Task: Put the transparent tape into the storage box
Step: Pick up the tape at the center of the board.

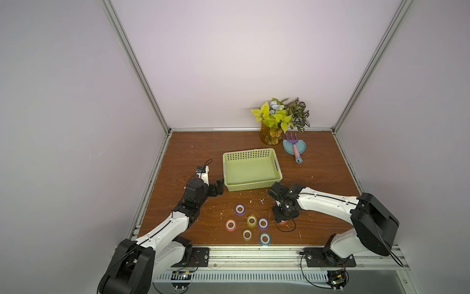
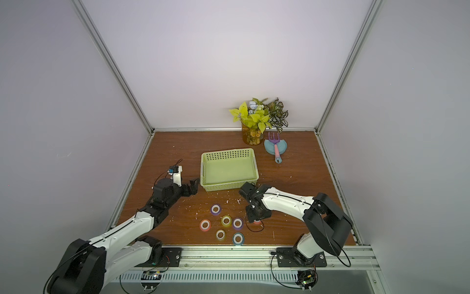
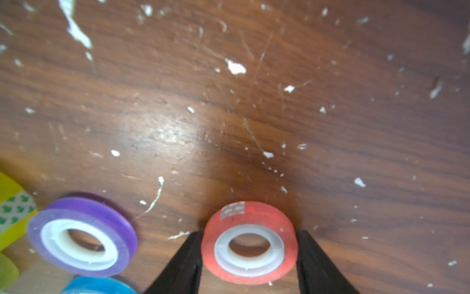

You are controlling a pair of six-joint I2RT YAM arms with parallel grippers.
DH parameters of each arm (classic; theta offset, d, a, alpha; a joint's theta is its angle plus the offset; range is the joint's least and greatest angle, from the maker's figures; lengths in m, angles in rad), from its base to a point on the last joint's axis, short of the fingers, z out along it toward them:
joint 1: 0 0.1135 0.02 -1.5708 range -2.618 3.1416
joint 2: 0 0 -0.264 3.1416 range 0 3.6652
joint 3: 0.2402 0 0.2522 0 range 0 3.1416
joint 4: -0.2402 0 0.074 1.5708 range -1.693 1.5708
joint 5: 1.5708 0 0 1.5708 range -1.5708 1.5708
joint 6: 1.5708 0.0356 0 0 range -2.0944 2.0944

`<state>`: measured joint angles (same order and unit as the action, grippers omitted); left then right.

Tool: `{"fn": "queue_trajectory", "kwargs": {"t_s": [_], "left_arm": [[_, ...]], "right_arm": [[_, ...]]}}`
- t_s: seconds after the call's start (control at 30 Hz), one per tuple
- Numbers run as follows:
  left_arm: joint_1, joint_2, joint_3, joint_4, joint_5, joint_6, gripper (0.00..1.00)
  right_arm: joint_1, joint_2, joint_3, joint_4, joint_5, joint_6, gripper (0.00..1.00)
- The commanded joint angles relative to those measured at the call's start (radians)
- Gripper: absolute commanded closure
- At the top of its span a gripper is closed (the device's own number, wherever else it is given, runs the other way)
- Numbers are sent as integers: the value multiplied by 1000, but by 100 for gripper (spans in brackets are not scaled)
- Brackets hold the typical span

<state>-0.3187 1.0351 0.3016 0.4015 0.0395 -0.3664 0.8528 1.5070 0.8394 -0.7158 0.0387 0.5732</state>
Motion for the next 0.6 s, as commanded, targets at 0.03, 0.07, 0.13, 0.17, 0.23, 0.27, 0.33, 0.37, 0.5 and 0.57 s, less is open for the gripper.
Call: {"fn": "queue_trajectory", "kwargs": {"t_s": [0.03, 0.07, 0.13, 0.17, 0.23, 0.27, 0.33, 0.37, 0.5, 0.57], "left_arm": [[7, -6, -8, 18, -2, 7, 1], [7, -7, -9, 19, -3, 8, 1], [6, -7, -9, 19, -3, 7, 1], [6, -8, -9, 19, -3, 6, 1], [7, -8, -9, 20, -3, 6, 1], [7, -7, -9, 20, -3, 6, 1], [7, -9, -10, 19, -3, 6, 1], [7, -9, -10, 20, -3, 6, 1], [7, -15, -10, 20, -3, 5, 1], [6, -20, -13, 20, -7, 4, 1]], "right_arm": [[-15, -23, 69, -79, 3, -22, 45], [-19, -28, 81, -90, 3, -26, 45], [-27, -37, 102, -111, 5, -34, 45], [-32, -42, 115, -122, 6, -40, 45], [-44, -50, 142, -146, 13, -52, 45], [-52, -53, 160, -163, 19, -59, 45], [-69, -55, 196, -186, 29, -74, 45], [-77, -54, 218, -198, 34, -83, 45], [-120, -35, 309, -222, 46, -126, 45], [-146, -10, 372, -229, 50, -151, 45]]}}
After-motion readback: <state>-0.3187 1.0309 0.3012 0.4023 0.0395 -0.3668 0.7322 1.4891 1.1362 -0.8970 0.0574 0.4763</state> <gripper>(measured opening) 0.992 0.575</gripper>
